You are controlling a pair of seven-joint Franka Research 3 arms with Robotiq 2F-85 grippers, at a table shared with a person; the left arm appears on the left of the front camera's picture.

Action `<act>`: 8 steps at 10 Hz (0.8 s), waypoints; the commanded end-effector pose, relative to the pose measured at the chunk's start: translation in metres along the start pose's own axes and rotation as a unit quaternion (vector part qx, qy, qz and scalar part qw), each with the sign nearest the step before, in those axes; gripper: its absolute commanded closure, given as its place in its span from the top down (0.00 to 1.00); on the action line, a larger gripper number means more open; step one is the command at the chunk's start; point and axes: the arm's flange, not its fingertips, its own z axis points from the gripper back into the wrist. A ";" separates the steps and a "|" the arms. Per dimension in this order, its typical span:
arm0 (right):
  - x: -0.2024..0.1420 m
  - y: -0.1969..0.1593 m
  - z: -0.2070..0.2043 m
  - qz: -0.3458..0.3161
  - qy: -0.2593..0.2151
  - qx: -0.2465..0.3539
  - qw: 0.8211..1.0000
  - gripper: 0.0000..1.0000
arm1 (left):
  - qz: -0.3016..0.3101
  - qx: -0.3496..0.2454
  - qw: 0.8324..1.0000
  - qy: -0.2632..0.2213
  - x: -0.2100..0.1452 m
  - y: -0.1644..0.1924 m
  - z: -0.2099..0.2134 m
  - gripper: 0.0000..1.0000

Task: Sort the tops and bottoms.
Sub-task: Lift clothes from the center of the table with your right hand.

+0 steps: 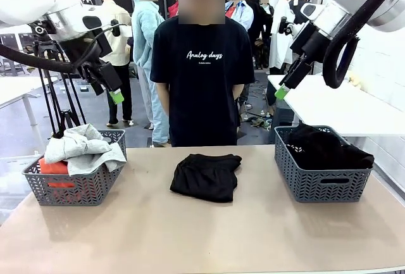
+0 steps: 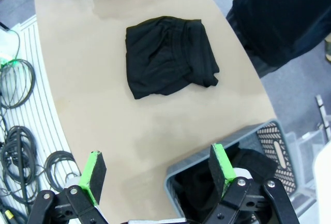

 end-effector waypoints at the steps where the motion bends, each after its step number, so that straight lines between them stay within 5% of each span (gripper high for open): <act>1: -0.001 0.000 0.000 -0.001 0.004 -0.001 1.000 1.00 | 0.000 -0.023 1.000 -0.010 -0.005 0.002 -0.007 1.00; 6: 0.000 0.000 0.000 0.000 0.000 0.000 1.000 1.00 | 0.002 -0.006 1.000 0.001 -0.001 0.000 -0.003 1.00; 8: 0.021 -0.008 -0.020 -0.014 -0.038 -0.032 0.999 1.00 | 0.002 -0.006 1.000 0.001 -0.001 0.000 -0.003 1.00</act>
